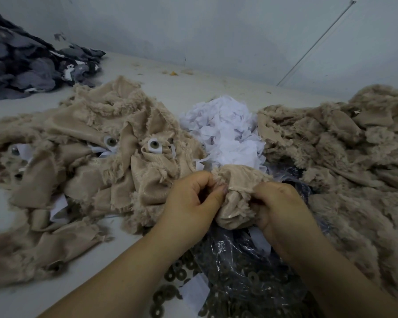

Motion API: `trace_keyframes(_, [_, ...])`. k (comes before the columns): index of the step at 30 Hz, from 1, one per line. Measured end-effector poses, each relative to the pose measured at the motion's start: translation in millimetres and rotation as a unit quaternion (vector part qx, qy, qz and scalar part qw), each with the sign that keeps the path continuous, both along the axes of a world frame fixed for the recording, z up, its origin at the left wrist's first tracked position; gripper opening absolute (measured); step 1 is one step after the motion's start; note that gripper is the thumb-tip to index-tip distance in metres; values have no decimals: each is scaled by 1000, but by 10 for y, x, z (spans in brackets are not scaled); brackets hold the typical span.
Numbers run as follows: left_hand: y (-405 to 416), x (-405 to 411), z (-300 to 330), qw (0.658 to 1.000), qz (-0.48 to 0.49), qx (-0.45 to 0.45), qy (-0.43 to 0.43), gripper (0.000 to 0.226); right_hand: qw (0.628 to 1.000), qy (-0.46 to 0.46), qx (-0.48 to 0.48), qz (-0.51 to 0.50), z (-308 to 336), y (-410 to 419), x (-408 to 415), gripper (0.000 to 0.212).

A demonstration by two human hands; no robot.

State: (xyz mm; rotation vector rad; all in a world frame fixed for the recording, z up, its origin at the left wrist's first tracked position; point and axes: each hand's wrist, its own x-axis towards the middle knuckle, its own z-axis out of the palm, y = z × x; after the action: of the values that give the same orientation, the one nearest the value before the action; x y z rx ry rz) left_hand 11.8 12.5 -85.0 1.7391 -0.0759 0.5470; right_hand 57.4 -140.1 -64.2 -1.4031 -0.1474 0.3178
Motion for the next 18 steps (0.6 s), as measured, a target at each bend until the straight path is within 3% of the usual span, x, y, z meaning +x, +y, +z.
trace_keyframes(2, [12,-7,2,1000,8,27,-7,29,999,31,37,4,22,7,-26,38])
trace_keyframes(5, [14,-21,-3,998,0,53,-15,25,998,-46,-30,27,56,22,-106,54])
trace_keyframes(8, [2,-19,-13,999,-19,42,-12,23,999,-26,-18,5,-15,-9,-78,41])
trace_keyframes(13, [19,-15,27,995,-54,-73,32,19,1000,-14,9,1,-23,8,-77,30])
trace_keyframes(18, [-25,-46,45,999,23,-16,-19,17,998,-32,-25,-38,-69,10,-74,16])
